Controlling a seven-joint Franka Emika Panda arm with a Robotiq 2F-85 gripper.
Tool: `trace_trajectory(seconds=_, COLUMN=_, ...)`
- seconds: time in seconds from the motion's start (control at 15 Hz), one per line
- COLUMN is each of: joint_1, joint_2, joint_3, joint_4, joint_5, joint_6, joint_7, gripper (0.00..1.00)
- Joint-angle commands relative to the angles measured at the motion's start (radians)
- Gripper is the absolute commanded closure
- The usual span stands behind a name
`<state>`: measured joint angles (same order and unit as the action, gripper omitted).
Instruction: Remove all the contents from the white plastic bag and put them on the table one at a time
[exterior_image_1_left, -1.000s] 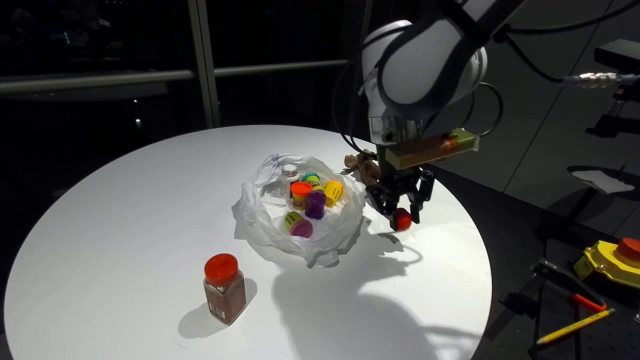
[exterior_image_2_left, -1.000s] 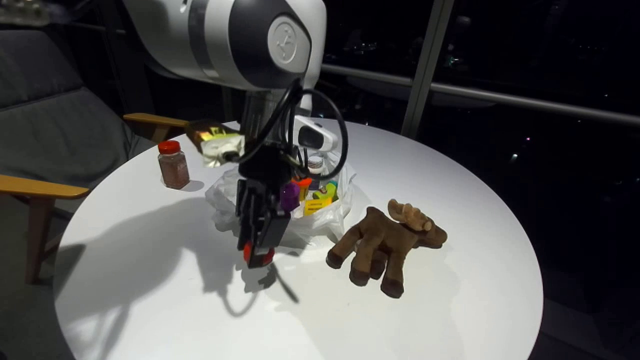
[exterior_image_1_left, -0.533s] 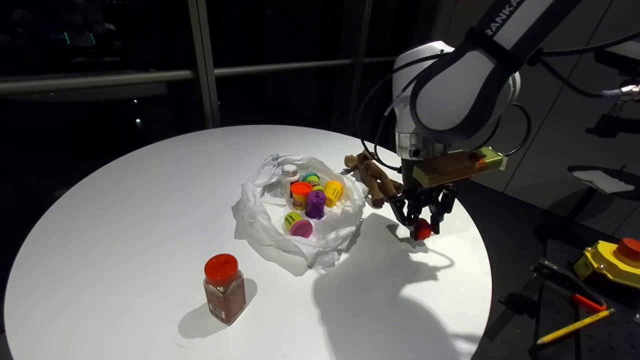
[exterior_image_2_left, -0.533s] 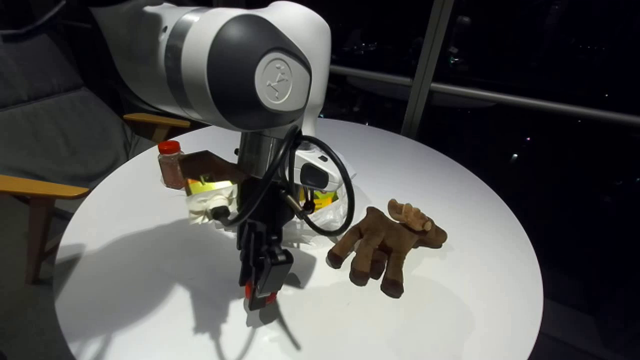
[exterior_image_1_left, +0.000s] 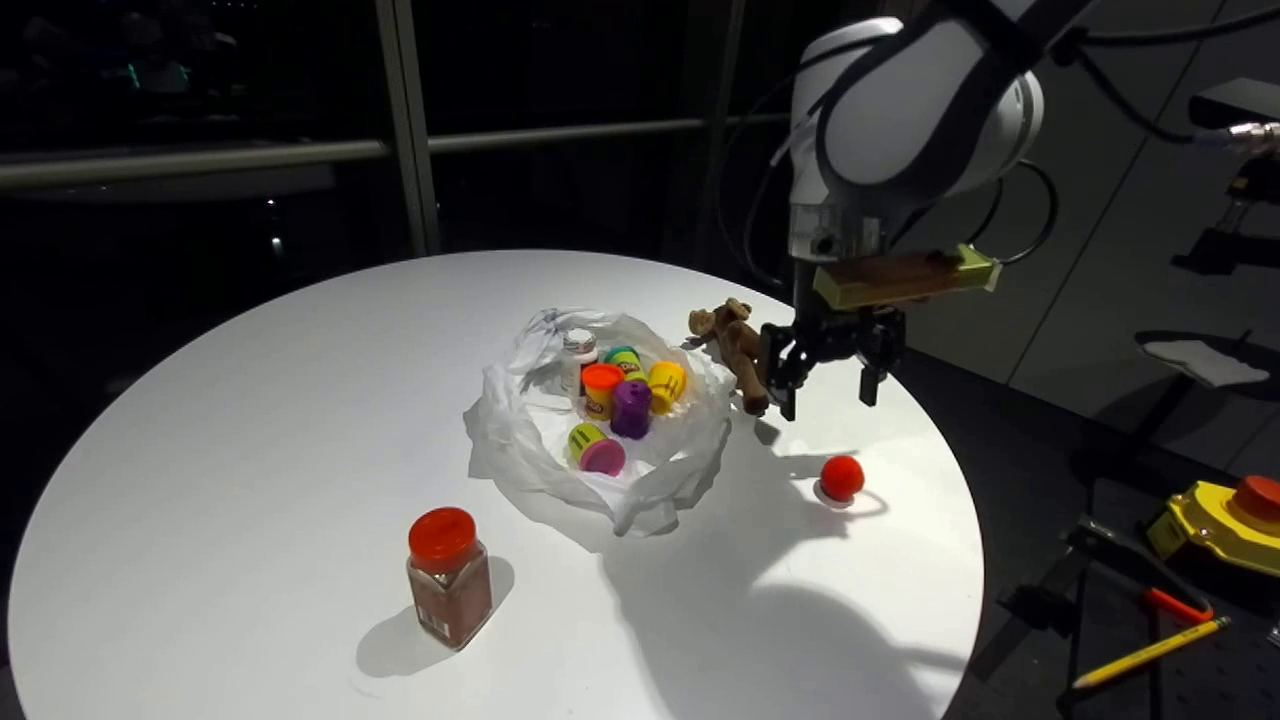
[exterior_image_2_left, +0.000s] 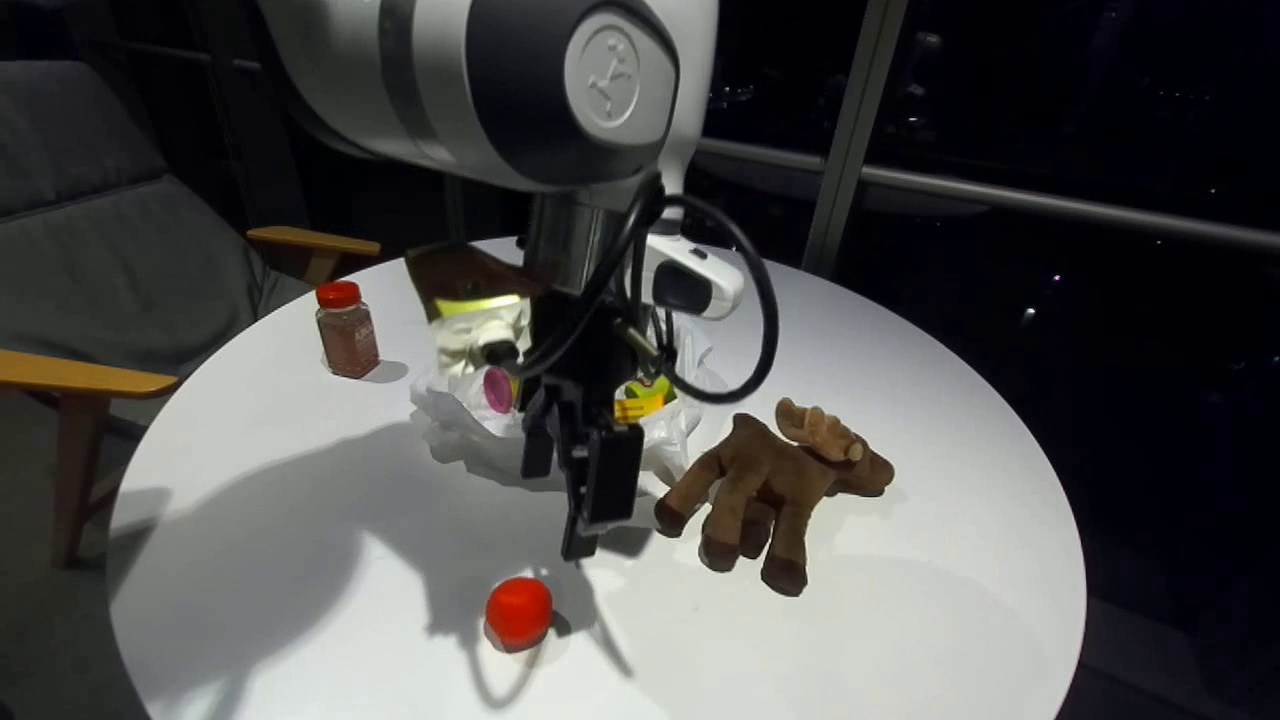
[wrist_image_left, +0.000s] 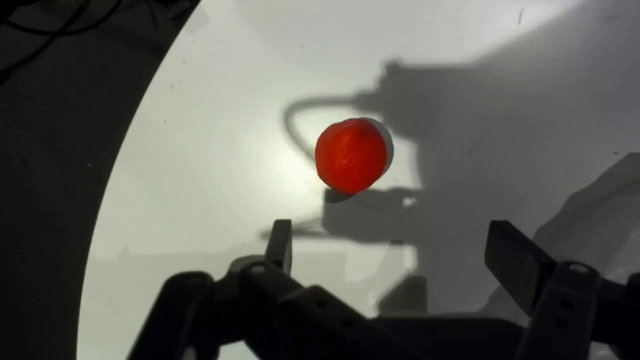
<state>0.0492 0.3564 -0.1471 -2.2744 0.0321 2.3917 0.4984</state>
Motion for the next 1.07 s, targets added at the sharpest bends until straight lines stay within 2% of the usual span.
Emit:
trace_trajectory(seconds=0.0, joint_1=-0.055, joint_2=-0.073, joint_3=0.073, joint_4=0.116, joint_5=0.153, joint_6=-0.185, joint_7=-0.123, gripper=0.00)
trace_trajectory(seconds=0.13, joint_1=-0.053, joint_2=-0.055, joint_3=0.098, joint_4=0.212, joint_5=0.208, joint_6=-0.262, joint_7=-0.147, gripper=0.00)
trace_trajectory(seconds=0.27, joint_1=-0.032, joint_2=-0.011, joint_3=0.118, joint_4=0.298, joint_5=0.193, joint_6=-0.282, joint_7=-0.165, gripper=0.00)
trace_trajectory(seconds=0.6, joint_1=0.042, joint_2=0.149, joint_3=0.132, joint_4=0.452, joint_5=0.016, joint_6=-0.268, joint_7=-0.147, gripper=0.00)
trace_trajectory(seconds=0.8, joint_1=0.097, joint_2=0.247, joint_3=0.112, joint_4=0.519, joint_5=-0.089, joint_6=-0.242, joint_7=-0.114, gripper=0.00)
trace_trajectory(seconds=1.0, joint_1=0.128, joint_2=0.328, joint_3=0.090, joint_4=0.586, joint_5=-0.149, joint_6=-0.213, joint_7=-0.084, gripper=0.00)
